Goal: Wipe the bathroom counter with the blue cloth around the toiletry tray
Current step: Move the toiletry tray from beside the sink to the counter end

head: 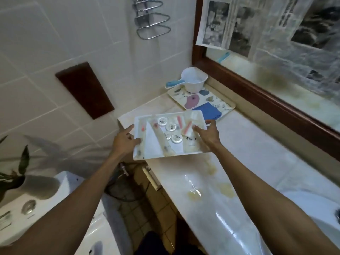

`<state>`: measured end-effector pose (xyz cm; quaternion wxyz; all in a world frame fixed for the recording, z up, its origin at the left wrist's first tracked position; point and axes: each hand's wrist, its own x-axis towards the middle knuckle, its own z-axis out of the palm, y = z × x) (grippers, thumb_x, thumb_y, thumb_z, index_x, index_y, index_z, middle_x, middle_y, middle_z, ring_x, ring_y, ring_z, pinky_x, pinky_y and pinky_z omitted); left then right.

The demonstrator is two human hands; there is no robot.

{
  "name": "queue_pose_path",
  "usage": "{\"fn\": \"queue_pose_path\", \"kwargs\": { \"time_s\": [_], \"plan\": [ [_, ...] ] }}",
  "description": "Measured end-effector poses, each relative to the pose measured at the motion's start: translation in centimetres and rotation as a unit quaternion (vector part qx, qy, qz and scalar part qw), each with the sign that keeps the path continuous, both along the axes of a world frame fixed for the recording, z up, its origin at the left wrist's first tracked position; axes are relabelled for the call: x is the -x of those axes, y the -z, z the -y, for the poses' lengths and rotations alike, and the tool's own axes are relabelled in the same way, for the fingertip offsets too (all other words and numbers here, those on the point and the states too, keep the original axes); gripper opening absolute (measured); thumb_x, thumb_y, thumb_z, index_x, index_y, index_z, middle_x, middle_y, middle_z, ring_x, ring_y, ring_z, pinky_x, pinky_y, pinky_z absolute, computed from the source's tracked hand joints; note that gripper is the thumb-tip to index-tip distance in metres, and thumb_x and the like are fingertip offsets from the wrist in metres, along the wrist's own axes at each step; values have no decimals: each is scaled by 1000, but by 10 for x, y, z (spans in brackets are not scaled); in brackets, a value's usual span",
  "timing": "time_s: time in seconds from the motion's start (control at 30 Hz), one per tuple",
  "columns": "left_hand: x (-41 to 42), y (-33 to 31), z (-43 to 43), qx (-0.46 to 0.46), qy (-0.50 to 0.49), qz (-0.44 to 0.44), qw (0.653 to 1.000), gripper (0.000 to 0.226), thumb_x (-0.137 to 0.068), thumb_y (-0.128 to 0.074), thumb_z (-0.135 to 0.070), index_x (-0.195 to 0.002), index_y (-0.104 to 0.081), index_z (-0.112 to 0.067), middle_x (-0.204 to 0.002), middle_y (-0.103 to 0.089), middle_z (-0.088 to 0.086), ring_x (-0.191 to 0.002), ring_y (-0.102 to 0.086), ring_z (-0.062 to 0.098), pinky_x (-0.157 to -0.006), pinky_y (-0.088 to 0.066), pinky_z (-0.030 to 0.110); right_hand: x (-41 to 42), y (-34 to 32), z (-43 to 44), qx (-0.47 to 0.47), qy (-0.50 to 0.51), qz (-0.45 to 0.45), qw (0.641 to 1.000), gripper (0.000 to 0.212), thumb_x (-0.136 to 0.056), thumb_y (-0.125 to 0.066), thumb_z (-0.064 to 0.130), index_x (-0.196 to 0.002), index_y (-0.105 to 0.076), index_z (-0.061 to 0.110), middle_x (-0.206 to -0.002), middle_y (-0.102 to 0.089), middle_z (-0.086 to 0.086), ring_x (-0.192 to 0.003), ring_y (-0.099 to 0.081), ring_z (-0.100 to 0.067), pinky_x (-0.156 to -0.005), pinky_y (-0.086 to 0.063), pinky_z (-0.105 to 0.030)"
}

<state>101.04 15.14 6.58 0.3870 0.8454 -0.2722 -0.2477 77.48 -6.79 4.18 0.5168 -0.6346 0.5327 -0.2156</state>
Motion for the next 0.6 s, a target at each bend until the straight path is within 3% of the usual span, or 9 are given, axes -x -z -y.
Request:
{"fn": "queue_pose_path", "kwargs": {
  "time_s": [0.1,0.2,0.33,0.47,0.6],
  "plan": [
    [-21,10,5,-21,-9,0,1000,69,-88,-75,-16,-149,-45,-18,-115,-66,1,-97,-62,19,-79,-51,27,-28,9,9,-9,-36,-14,999,57,-86,-73,33,-130,-47,9,-122,-58,-3,-116,-58,-25,-91,-45,-31],
    [-45,23,11,-39,-26,-4,999,71,-87,-76,-15,-151,-44,-19,-137,-62,6,-113,-64,23,-88,-52,29,-55,22,17,-28,-65,-44,997,65,-87,-73,34,-139,-46,7,-133,-55,-7,-123,-53,-26,-95,-41,-29],
    [-77,41,19,-61,-33,2,998,72,-87,-76,-15,-151,-43,-19,-140,-60,8,-118,-63,27,-96,-52,36,-92,32,26,-26,-95,-89,991,70,-86,-73,35,-141,-44,5,-141,-52,-15,-128,-51,-29,-105,-41,-36],
    [-106,61,29,-77,-24,-17,997,71,-88,-75,-15,-151,-43,-21,-139,-61,7,-121,-62,28,-97,-55,45,-120,36,39,-19,-119,-123,985,75,-84,-74,35,-144,-42,3,-145,-49,-14,-130,-49,-29,-104,-39,-35],
    [-129,75,41,-84,-32,-22,996,74,-88,-75,-18,-153,-39,-22,-138,-61,8,-121,-62,29,-98,-55,48,-141,38,50,-16,-156,-141,978,70,-76,-84,31,-131,-53,1,-131,-59,-15,-107,-57,-26,-87,-43,-30]
  ]
}}
